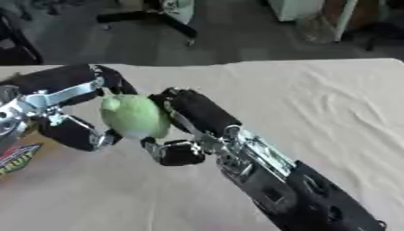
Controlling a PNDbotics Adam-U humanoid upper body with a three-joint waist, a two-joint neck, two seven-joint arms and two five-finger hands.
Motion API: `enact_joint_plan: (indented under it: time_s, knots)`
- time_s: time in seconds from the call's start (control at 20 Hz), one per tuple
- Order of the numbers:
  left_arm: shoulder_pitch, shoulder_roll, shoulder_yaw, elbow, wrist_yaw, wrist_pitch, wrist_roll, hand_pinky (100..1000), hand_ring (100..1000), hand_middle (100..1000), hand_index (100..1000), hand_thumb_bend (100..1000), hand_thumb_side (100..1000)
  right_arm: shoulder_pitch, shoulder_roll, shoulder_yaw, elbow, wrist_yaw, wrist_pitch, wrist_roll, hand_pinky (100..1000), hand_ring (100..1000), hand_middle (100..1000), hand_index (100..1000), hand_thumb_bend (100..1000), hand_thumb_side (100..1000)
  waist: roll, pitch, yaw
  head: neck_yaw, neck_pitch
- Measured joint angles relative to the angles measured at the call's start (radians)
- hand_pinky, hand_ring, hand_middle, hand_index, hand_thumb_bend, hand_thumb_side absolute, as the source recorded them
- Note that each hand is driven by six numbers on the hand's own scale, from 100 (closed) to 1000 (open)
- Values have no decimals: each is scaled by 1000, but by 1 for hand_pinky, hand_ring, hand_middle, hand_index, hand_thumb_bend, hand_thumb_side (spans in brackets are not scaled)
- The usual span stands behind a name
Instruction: Pick up the objects with one hand, pass them to the other hand, and then place them into the box on the other side of the table.
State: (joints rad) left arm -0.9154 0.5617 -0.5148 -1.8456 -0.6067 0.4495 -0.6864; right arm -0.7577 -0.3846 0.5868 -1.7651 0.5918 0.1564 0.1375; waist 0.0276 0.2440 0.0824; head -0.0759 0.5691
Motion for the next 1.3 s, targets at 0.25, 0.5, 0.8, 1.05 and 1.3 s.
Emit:
enact_joint_plan:
  time_s: [0.25, 0.5, 0.8, 1.05, 1.3]
  knots:
    - [0, 1, 1, -33, 19, 13, -12, 766, 805, 753, 824, 292, 108, 1, -1, 0, -3, 0, 3, -3, 693, 495, 380, 561, 100, 260, 2, 1, 0, -3, 0]
    - [0, 1, 1, -53, 26, 20, -19, 767, 807, 760, 828, 301, 117, 1, -1, 0, -4, -2, 5, -4, 692, 494, 379, 560, 100, 261, 3, 2, 0, -6, 0]
    - [-1, 1, 1, -54, 31, 22, -23, 762, 806, 762, 827, 305, 153, 2, -1, 0, -4, -2, 8, -8, 690, 492, 379, 559, 100, 261, 2, 4, -1, -10, 3]
    - [-6, 0, 0, -53, 40, 25, -25, 758, 801, 750, 824, 309, 196, 2, -1, 0, -9, -2, 9, -8, 690, 492, 379, 559, 100, 261, 2, 4, -1, -13, 9]
    - [-10, -10, -2, -41, 38, 31, -17, 754, 786, 717, 811, 315, 237, 2, -1, 0, -9, -2, 10, -7, 689, 491, 378, 559, 100, 260, 2, 4, -1, -15, 17]
